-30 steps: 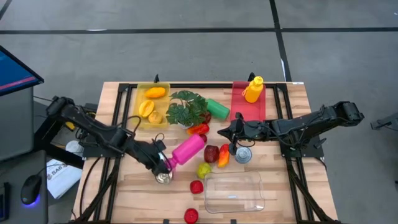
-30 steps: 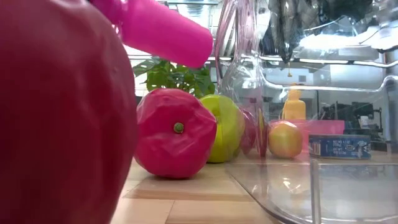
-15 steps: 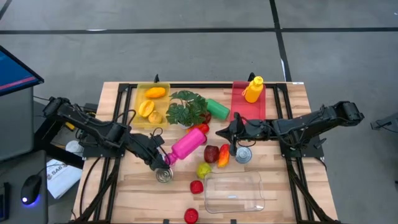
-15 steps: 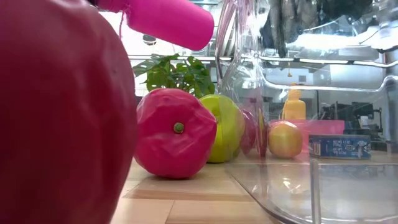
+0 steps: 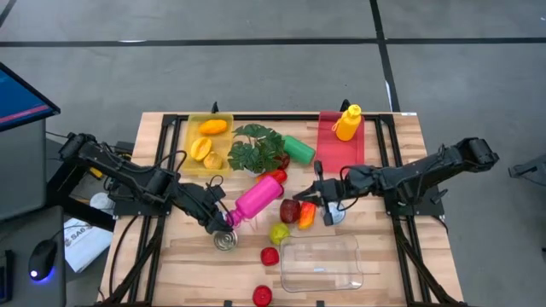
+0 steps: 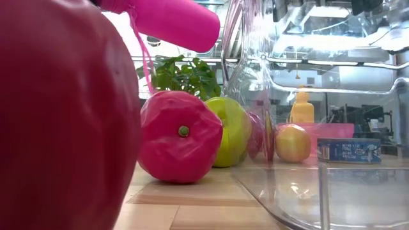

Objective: Pick & Place Food Item
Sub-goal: Put the pink water bottle into the pink bin

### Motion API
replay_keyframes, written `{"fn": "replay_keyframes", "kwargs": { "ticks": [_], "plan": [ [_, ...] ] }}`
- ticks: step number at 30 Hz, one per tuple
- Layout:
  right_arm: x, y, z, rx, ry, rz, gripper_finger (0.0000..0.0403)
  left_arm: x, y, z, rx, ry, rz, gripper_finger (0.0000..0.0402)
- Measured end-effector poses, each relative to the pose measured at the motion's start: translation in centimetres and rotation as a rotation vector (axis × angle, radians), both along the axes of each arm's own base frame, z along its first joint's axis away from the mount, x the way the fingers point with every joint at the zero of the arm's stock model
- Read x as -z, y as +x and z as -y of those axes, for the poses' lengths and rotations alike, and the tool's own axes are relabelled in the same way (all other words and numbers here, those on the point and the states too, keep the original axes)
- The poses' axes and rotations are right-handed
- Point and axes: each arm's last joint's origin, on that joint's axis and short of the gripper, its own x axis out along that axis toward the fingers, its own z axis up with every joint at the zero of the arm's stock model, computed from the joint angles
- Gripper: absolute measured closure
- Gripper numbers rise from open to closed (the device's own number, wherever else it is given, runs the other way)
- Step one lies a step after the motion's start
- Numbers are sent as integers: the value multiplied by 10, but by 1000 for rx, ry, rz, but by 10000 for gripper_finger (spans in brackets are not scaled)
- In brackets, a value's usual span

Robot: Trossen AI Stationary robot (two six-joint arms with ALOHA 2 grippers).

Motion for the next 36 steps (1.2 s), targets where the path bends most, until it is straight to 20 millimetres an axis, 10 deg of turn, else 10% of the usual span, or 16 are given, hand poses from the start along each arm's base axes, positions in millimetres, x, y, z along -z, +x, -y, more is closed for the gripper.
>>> {"fn": "replay_keyframes", "kwargs": {
  "ticks": [15,27,36],
  "plan": [
    [11,0,-31,43,-290,20,402,0,5,-14,-55,24,10,360],
    [40,63,-61,16,-465,-72,403,0,10,-28,-93,11,7,363],
    [27,91,-93,166,-809,-49,403,0,12,-38,-135,19,8,361]
  ]
}}
